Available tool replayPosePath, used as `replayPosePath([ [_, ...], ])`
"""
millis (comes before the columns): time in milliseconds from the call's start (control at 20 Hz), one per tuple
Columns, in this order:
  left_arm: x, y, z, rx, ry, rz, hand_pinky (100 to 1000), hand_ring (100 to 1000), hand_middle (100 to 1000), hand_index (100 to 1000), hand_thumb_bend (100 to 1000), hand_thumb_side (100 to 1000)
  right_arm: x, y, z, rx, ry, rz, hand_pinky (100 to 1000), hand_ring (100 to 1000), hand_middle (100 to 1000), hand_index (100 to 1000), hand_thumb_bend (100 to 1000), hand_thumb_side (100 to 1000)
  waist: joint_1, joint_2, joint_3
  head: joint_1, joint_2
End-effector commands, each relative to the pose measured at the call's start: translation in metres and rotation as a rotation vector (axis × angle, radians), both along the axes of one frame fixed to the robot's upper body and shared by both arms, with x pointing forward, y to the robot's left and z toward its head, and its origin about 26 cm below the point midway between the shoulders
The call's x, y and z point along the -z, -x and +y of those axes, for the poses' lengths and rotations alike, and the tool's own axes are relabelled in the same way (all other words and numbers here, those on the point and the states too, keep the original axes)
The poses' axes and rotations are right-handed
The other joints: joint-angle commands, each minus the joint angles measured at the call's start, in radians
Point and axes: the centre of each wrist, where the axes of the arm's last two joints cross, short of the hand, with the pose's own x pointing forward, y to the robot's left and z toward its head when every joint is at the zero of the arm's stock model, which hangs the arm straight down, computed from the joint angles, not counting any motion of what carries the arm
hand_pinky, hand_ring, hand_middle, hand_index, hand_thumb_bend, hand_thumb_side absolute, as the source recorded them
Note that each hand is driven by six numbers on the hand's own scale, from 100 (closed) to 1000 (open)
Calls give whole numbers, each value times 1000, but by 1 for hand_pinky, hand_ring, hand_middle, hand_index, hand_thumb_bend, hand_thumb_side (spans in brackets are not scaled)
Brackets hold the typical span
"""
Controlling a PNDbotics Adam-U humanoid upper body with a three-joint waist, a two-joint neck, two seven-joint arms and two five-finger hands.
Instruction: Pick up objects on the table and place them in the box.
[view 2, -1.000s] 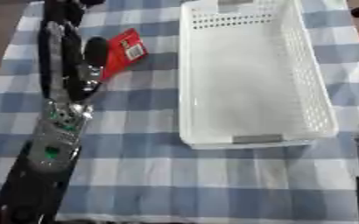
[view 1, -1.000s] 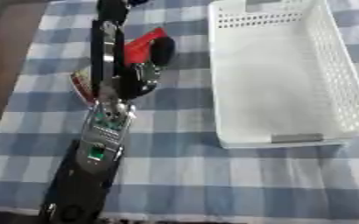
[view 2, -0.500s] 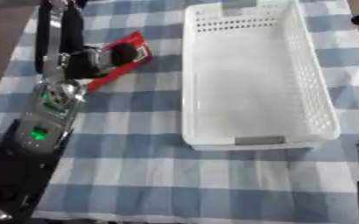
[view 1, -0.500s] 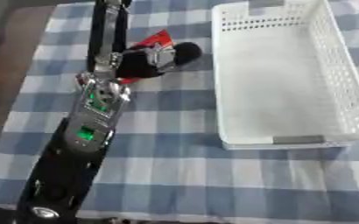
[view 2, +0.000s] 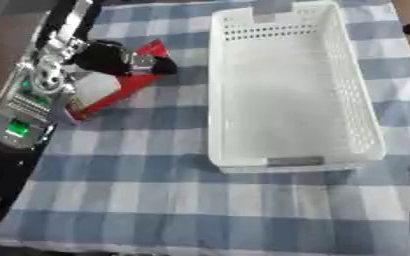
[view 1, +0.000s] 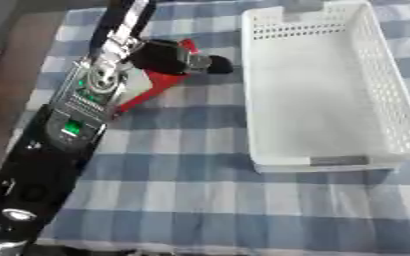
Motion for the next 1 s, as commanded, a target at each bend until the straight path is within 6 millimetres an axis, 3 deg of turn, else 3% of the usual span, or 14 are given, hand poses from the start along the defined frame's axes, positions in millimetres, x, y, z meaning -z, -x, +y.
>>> replayPosePath([
  [50, -14, -1, 13, -21, -112, 52, 735, 819, 895, 971, 1000, 490, -4, 1, 1, -4, 5, -13, 611, 746, 668, 890, 100, 1000, -1, -19, -1, 12, -4],
  [500, -21, -15, 38, -61, -351, 278, 764, 842, 914, 973, 1000, 447, -4, 1, 2, -12, 9, -12, 613, 744, 670, 892, 100, 1000, 1, -20, -8, 21, -4],
  [1000, -26, -19, 46, -69, -518, 404, 766, 844, 924, 985, 979, 483, -3, 1, 3, -27, 20, -5, 616, 743, 677, 895, 100, 1000, 3, -17, -11, 31, -4],
])
